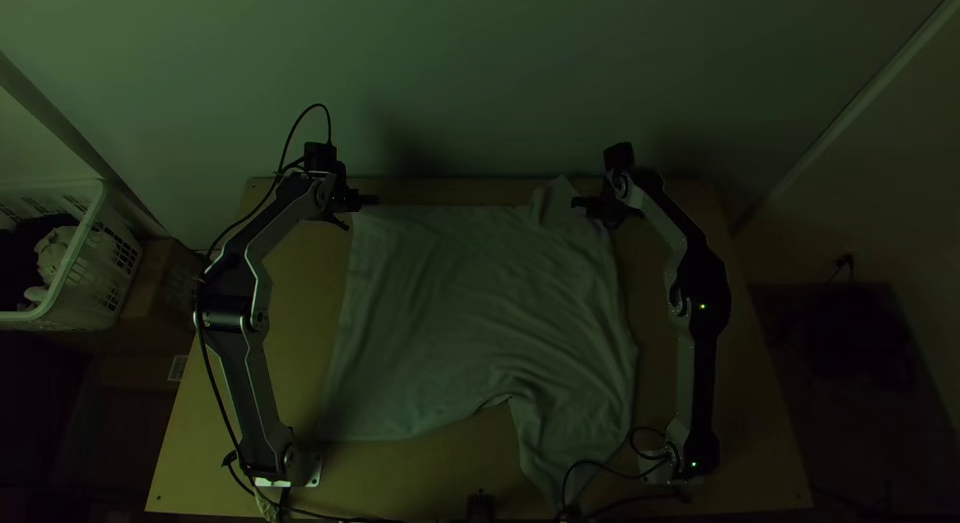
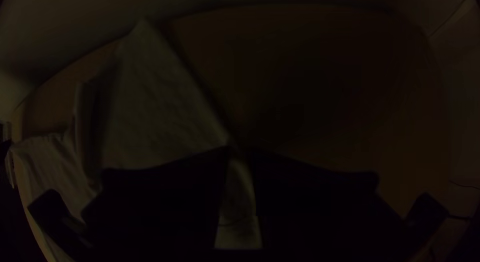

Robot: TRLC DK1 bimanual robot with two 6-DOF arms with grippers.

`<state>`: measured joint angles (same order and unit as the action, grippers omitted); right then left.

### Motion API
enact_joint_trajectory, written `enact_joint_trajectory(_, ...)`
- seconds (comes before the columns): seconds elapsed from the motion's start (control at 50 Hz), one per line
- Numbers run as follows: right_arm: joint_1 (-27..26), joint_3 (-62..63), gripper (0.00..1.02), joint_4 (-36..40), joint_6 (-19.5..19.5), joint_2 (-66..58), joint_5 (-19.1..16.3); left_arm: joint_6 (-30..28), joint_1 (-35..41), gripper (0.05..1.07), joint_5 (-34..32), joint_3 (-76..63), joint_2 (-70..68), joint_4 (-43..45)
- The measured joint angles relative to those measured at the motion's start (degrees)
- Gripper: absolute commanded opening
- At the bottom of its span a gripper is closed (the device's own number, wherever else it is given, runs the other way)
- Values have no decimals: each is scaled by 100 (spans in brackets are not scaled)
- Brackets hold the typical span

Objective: Fold the t-shirt

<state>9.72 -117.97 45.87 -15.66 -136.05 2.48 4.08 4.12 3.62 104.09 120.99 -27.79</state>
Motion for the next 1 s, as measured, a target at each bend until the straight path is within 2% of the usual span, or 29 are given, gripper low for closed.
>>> enact_joint_trajectory(0.16,4,-623,2,815,4,-234,-22,0,-7,8,0,0,-33,0)
enact_joint_trajectory(0.36,-52,-737,2,931,2,-234,-39,42,-74,8,-17,0,-42,0)
enact_joint_trajectory(0.68,-225,-1108,2,859,59,-234,-52,44,-175,8,-20,2,-42,4)
enact_joint_trajectory(1.0,-225,-1364,2,33,229,-247,-61,155,-323,8,-81,466,72,2)
